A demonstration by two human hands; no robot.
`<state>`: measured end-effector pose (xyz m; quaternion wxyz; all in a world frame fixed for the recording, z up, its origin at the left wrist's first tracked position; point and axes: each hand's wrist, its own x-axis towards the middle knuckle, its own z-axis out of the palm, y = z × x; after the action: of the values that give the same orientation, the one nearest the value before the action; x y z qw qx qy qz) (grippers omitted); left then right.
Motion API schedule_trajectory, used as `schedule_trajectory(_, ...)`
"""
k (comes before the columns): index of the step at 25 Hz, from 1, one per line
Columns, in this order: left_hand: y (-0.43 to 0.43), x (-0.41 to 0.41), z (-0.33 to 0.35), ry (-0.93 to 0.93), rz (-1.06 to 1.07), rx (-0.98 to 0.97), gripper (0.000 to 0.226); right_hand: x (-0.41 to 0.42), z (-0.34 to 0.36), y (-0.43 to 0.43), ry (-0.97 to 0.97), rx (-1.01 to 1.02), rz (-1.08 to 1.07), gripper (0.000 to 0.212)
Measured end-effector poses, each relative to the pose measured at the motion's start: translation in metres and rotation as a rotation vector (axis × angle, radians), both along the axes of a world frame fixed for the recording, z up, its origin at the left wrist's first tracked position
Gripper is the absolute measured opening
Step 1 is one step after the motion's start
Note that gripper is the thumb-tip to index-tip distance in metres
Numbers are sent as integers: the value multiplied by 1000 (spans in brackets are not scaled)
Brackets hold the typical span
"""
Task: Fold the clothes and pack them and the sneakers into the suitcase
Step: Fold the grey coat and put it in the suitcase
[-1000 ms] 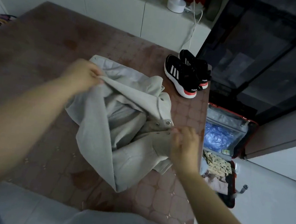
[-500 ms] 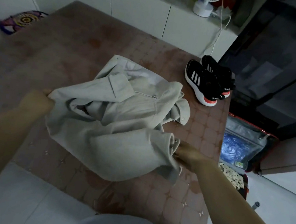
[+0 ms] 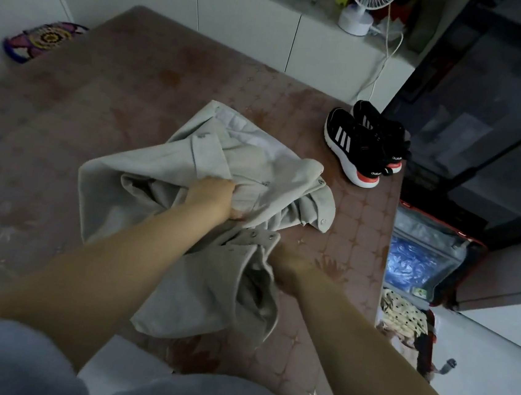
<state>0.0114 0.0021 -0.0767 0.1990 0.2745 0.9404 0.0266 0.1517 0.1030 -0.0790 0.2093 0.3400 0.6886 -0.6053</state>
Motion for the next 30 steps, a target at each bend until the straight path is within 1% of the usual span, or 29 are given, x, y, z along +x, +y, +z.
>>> schedule_trajectory(2, 1, -4, -1, -20, 13, 6, 43, 0, 1, -6, 28, 27, -15, 38)
schedule_trajectory(3, -3, -9, 0, -43, 32, 62, 37, 1, 0, -6, 58, 12, -63, 43)
schedule_trajectory(4, -8, -16, 3, -51, 71, 156, 32, 3, 0, -3, 56, 30, -78, 47)
schedule_trajectory(6, -20, -32, 12, -34, 176, 377, 24, 6, -10, 6, 58, 37, -116, 42)
schedule_trajectory(7, -26, -39, 18, 0, 211, 465, 23, 6, -11, 8, 67, 67, -133, 35)
schedule_trajectory(9, -37, -51, 28, 85, 273, 571, 27, 4, -15, 3, 9, 55, -126, 12)
schedule_trajectory(11, -47, -62, 35, 141, 354, 660, 28, -1, -21, -12, -53, -13, -18, 21)
schedule_trajectory(12, -52, -67, 37, 159, 407, 707, 27, -3, -23, -22, -45, -18, 45, 24)
schedule_trajectory(13, -57, -73, 39, 172, 456, 739, 26, -5, -25, -32, -11, -12, 87, 15)
schedule_trajectory(14, -62, -79, 39, 183, 494, 756, 26, -6, -25, -43, 21, -46, 97, 9)
schedule_trajectory(15, -66, -86, 39, 186, 522, 766, 26, -6, -25, -50, 41, -56, 79, 18)
schedule_trajectory(16, -70, -91, 39, 185, 547, 777, 26, -6, -24, -55, 55, -46, 31, 19)
schedule_trajectory(17, -73, -97, 39, 184, 573, 793, 27, -6, -23, -58, 80, 37, -25, 13)
schedule_trajectory(18, -77, -102, 39, 193, 593, 810, 26, -7, -22, -55, 121, 162, -88, 7)
schedule_trajectory(19, -80, -106, 39, 201, 606, 822, 26, -9, -24, -50, 168, 335, -138, 14)
schedule_trajectory(20, -82, -110, 38, 210, 610, 826, 25, -12, -22, -40, 209, 529, -167, 30)
schedule_trajectory(21, -84, -112, 38, 212, 608, 822, 25, -18, -22, -26, 238, 686, -133, 49)
schedule_trajectory(22, -84, -114, 37, 210, 601, 815, 26, -25, -22, -15, 216, 784, -42, 65)
schedule_trajectory(23, -83, -115, 36, 206, 595, 805, 26, -32, -23, -7, 151, 827, 66, 76)
schedule_trajectory(24, -81, -116, 36, 207, 586, 792, 27, -38, -27, -2, 71, 865, 185, 77)
schedule_trajectory(25, -78, -116, 35, 210, 571, 781, 28, -41, -32, 0, -2, 926, 298, 68)
schedule_trajectory(26, -75, -116, 34, 211, 548, 775, 28, -41, -37, 1, -46, 991, 379, 52)
schedule_trajectory(27, -72, -117, 33, 208, 525, 774, 28, -39, -40, 6, -32, 1058, 392, 37)
schedule_trajectory(28, -70, -119, 34, 207, 505, 775, 28, -35, -38, 13, 13, 1089, 336, 29)
schedule_trajectory(29, -67, -123, 35, 210, 486, 776, 27, -30, -34, 25, 56, 1067, 228, 27)
schedule_trajectory(30, -64, -127, 37, 221, 465, 777, 25, -25, -23, 40, 86, 1013, 76, 26)
